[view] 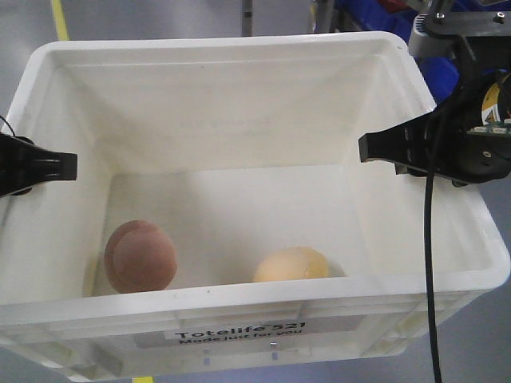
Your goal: Place moving items into box and shelve
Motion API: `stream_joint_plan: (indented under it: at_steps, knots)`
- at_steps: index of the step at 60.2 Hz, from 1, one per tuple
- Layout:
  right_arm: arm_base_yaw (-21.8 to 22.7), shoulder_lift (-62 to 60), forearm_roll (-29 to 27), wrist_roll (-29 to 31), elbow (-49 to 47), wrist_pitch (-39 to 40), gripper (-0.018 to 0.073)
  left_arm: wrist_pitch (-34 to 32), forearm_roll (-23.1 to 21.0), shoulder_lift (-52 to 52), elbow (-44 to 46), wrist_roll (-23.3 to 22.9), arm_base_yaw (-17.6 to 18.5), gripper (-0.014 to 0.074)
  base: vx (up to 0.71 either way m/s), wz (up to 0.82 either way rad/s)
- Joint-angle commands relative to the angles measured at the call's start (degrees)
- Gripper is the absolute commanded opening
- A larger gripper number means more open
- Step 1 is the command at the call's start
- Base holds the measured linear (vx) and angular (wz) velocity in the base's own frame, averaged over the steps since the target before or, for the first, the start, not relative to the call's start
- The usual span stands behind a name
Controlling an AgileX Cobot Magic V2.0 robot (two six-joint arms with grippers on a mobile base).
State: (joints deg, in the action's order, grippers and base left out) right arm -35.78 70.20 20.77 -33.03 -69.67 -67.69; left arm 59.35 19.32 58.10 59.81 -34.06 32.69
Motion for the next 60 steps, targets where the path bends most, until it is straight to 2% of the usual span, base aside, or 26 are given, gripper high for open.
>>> stream_joint_plan:
  at_steps: [1, 60]
  knots:
    - [0.2, -1.9, 5.4, -0.5, -2.0, 3.6, 0.0095, -6.0, 3.0, -1.5, 2.0, 0.7, 0.2, 0.0094, 0.27, -0.57]
    - [0.2, -1.9, 5.4, -0.5, -2.0, 3.6, 0.0095, -6.0, 3.0, -1.5, 2.0, 0.7, 0.2, 0.0094, 0.23, -0.56]
